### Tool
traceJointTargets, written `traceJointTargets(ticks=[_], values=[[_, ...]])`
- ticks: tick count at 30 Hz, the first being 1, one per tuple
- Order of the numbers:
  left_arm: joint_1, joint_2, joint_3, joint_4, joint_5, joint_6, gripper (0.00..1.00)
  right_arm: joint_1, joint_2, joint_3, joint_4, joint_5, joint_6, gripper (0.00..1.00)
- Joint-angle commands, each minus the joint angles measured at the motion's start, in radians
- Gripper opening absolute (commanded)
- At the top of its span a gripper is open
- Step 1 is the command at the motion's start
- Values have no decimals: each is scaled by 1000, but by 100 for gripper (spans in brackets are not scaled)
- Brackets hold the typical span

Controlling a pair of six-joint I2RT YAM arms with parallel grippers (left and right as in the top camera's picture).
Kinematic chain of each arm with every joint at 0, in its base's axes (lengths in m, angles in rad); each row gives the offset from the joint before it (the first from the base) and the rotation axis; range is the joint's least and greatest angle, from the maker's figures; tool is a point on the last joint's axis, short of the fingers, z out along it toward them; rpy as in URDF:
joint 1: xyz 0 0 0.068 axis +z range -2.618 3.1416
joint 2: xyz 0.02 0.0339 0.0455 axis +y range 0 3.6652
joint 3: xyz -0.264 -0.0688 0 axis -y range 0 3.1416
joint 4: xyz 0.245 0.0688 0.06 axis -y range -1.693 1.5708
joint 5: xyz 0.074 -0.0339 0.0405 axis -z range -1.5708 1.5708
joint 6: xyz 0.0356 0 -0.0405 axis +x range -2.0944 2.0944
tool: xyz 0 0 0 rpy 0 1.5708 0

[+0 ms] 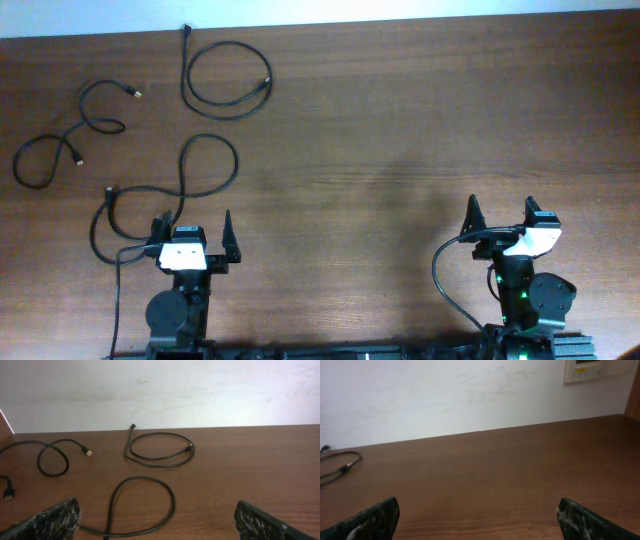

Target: Untangle cables

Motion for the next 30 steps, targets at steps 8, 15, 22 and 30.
traceJointTargets(ticks=[8,15,22,30], values=[[6,-9,-2,-5,11,15,99,-5,-9,-5,-11,2,-53,99],[6,-9,-2,-5,11,15,99,-6,-9,-5,-11,6,-55,99],[6,-9,-2,-5,11,15,99,26,-9,-5,-11,-2,-135,99],[6,-9,-2,-5,11,15,99,75,-9,-5,-12,6,-154,99]])
